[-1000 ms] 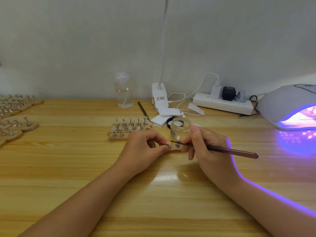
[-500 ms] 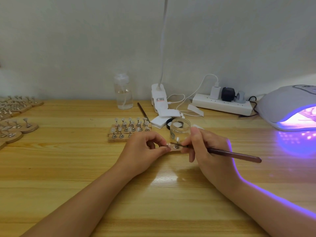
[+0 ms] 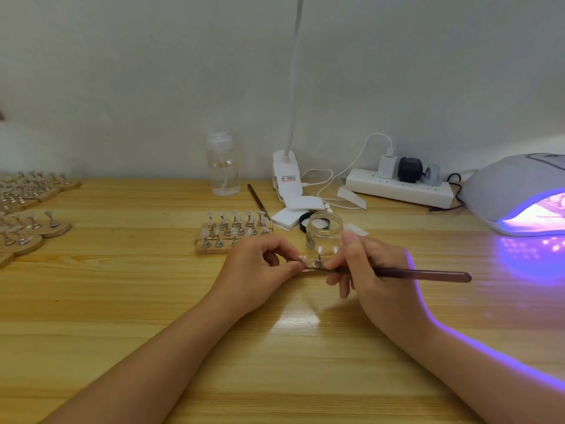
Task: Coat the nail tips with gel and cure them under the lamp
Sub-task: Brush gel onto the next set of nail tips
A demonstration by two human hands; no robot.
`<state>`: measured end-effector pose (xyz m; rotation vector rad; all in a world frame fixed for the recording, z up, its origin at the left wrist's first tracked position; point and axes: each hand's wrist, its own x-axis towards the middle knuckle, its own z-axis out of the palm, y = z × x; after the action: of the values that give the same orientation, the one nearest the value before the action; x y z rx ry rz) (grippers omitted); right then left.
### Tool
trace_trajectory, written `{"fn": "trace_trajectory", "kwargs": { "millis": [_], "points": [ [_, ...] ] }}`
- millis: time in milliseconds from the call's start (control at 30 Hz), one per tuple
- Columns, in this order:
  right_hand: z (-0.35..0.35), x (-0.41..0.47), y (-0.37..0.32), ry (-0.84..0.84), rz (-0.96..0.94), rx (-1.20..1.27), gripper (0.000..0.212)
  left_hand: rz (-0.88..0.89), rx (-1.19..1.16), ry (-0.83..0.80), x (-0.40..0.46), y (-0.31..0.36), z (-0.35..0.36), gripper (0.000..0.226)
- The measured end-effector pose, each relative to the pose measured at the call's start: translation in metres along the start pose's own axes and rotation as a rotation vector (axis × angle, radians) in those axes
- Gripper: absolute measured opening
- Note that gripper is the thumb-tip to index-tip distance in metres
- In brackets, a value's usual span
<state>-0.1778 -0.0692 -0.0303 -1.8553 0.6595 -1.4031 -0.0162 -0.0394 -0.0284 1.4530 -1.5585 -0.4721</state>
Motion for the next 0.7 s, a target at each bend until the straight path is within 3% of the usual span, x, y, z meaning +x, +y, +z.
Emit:
{"fn": "trace_trajectory", "kwargs": {
  "millis": [100,267,433,700],
  "points": [
    [-0.0001,0.0025,0.0011,0.051,0.007,-0.008,0.036,-0.01,-0.02,0.02,0.0005,-0.0009,-0.0001,0.019],
    [0.0002,-0.0005,0.0005,-0.029,0.009,0.006,0.038,0.002,-0.048,0.034,0.0017,-0.0015,-0.0005,0.015],
    [-0.0001,0.0037,0.0015,0.055,-0.054,-0.001,0.032,0.044,-0.045,0.021,0.003,-0.0021,-0.0006,0.021],
    [-0.0007,0.0011,0.0015,-0.005,0.022,0.036,0.041,0.072,-0.044,-0.002,0.0026,-0.0027,0.0001,0.011]
  ]
}}
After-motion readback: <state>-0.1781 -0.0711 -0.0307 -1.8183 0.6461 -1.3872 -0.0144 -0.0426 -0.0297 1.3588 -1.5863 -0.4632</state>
